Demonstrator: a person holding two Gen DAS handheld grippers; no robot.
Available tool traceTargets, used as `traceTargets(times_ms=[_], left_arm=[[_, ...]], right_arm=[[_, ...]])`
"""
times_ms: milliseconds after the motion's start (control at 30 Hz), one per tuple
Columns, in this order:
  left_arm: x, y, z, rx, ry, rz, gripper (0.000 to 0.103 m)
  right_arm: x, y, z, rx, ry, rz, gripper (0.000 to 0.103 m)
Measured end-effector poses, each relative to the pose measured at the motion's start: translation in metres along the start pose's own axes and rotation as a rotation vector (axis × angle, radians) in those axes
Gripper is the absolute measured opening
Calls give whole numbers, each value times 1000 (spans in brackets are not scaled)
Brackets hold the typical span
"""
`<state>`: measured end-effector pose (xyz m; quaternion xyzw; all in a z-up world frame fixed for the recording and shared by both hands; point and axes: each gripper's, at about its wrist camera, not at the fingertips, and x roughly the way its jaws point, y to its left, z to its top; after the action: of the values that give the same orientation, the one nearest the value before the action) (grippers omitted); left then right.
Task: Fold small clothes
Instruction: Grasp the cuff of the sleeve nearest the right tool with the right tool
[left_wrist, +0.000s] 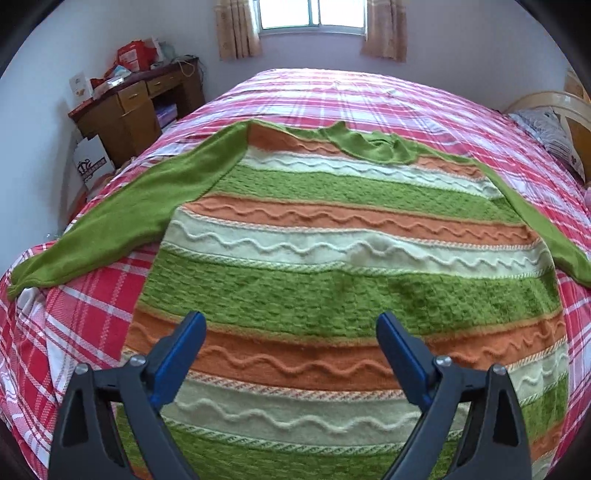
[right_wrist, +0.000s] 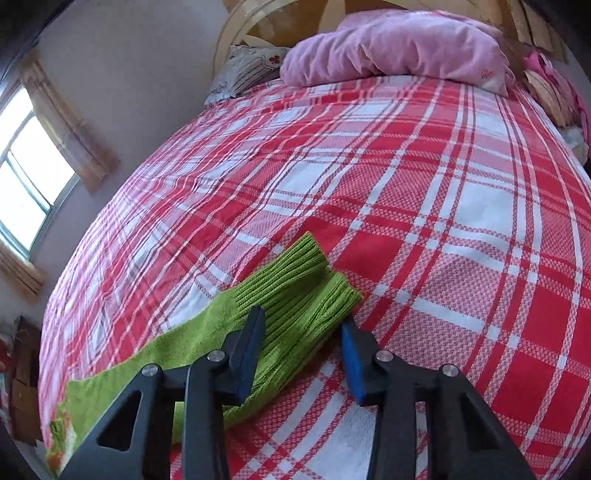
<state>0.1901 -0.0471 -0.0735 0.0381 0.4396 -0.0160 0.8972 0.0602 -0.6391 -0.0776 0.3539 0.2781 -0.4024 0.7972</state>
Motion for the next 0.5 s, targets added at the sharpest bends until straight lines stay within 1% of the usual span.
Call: traceTargets(times_ms=[33, 67, 100, 167, 267, 400, 500], left_arm=[[0, -1, -1, 5, 4, 2, 96], [1, -1, -1, 12, 10, 2, 96], [0, -1, -2, 17, 12, 0, 96], [-4, 1, -2, 26, -2, 1, 96], [-11, 6, -2, 25, -33, 3, 96], [-16, 16, -2, -4, -44, -16, 96], [-19, 23, -3, -21, -48, -26, 96]], right_arm=[[-1, 1, -1, -18, -5, -1, 32], [-1, 0, 0, -33, 0, -3, 17], [0, -1, 0, -35, 13, 12, 7], [-4, -5, 6, -6, 37, 82, 6], [-26, 3, 16, -12, 3, 160, 5], [-67, 41, 22, -88, -48, 281, 5], [-95, 83, 16, -153, -50, 382, 5]])
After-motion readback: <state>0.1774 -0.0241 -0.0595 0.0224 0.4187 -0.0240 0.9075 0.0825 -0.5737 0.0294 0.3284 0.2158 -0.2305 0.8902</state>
